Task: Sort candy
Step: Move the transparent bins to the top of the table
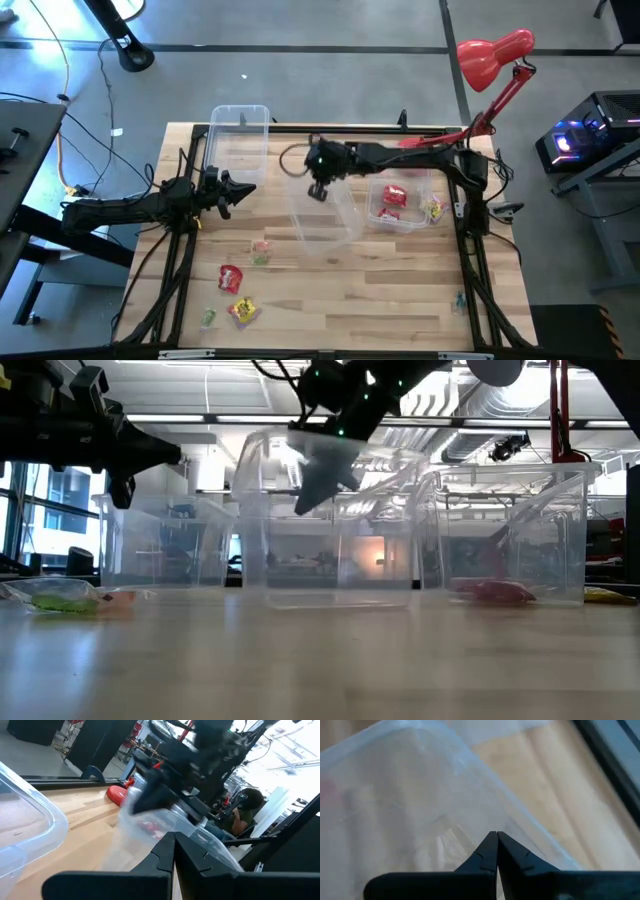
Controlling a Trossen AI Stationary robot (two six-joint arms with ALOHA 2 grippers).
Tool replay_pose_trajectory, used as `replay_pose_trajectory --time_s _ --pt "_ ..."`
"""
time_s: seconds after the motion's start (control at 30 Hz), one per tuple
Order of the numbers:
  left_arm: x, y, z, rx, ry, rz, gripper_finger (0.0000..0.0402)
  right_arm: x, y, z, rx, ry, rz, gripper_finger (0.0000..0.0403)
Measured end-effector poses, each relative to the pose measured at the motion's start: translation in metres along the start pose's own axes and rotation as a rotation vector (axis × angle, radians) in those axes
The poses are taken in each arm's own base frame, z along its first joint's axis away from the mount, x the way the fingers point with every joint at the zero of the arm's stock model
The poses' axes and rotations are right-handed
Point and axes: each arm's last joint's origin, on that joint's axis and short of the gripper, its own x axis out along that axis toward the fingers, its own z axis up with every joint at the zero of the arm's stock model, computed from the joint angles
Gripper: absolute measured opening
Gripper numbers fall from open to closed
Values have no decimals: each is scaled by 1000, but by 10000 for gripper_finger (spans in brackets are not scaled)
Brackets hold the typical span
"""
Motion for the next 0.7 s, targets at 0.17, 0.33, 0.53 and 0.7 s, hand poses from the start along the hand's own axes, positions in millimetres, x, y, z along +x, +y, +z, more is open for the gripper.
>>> replay_pose_trajectory --time_s 0.17,0.33,0.53,0.7 --pt "0 0 0 0 0 0 1 7 -32 8 169 -76 -60 0" --pt "0 0 0 0 0 0 1 8 -64 18 338 -185 -125 0" --pt "0 0 0 0 0 0 1 5 -91 27 509 -311 -137 0" --pt "0 0 0 0 0 0 1 -26 -93 41 444 -413 -49 0"
